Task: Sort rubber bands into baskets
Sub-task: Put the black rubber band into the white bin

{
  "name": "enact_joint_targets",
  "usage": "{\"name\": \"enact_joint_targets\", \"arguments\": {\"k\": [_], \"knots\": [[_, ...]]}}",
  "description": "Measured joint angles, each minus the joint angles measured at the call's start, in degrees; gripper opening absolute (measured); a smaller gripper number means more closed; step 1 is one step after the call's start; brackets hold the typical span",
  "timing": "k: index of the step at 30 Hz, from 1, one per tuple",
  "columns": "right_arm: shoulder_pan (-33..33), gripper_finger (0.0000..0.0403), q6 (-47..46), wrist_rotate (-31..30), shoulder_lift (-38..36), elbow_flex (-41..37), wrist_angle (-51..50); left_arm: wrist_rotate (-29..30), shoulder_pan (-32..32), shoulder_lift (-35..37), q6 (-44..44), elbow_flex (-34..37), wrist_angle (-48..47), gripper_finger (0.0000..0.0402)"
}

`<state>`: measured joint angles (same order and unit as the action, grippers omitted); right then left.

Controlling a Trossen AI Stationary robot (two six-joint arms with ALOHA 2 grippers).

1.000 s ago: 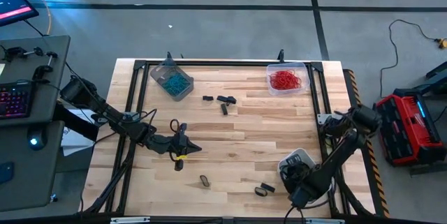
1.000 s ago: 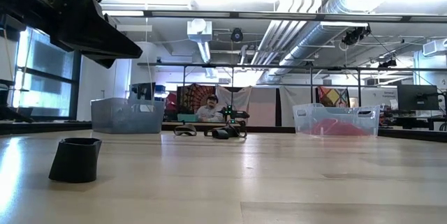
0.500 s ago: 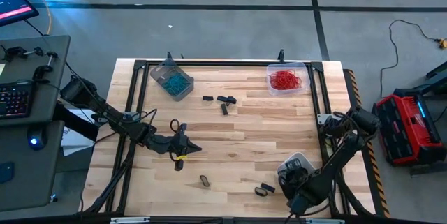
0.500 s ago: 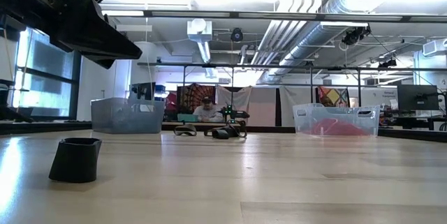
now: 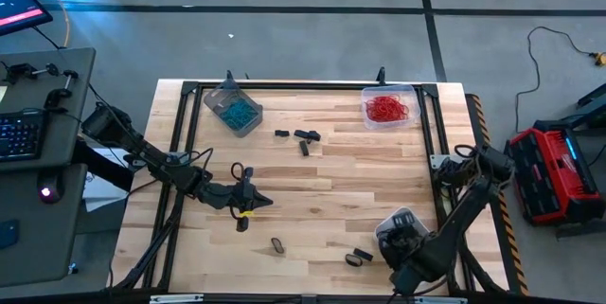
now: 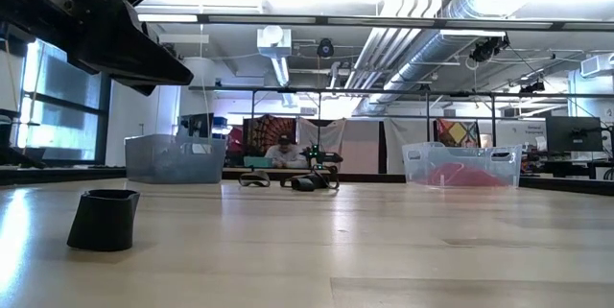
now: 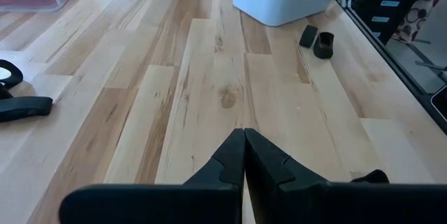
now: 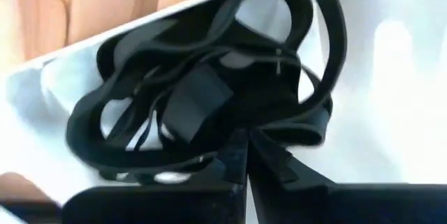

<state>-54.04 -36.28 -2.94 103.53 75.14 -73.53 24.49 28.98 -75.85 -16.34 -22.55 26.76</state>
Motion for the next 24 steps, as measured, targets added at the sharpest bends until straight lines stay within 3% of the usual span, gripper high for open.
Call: {"name": "enact_joint_targets", "arguments": {"k": [8, 15, 20, 24], "knots": [[-0.07, 0.0000, -7.96, -0.79, -0.02, 3.88, -3.75, 0.04, 0.02, 0.00, -0.12, 0.00, 0.02, 0.0000], [1.16, 0.0000, -23.29, -18.81, -1.47, 6.55, -6.70, 3.04, -0.22, 0.00, -1.08, 0.00, 0.03, 0.0000], [5.14, 0.0000, -20.46, -29.60, -3.71, 6.55, -2.40, 4.20, -0.22, 0.00, -1.40, 0.00, 0.09, 0.0000], [11.21, 0.0000, -12.26, -31.64, -4.26, 6.55, 3.80, 4.22, -0.22, 0.00, -1.42, 0.00, 0.09, 0.0000]]}}
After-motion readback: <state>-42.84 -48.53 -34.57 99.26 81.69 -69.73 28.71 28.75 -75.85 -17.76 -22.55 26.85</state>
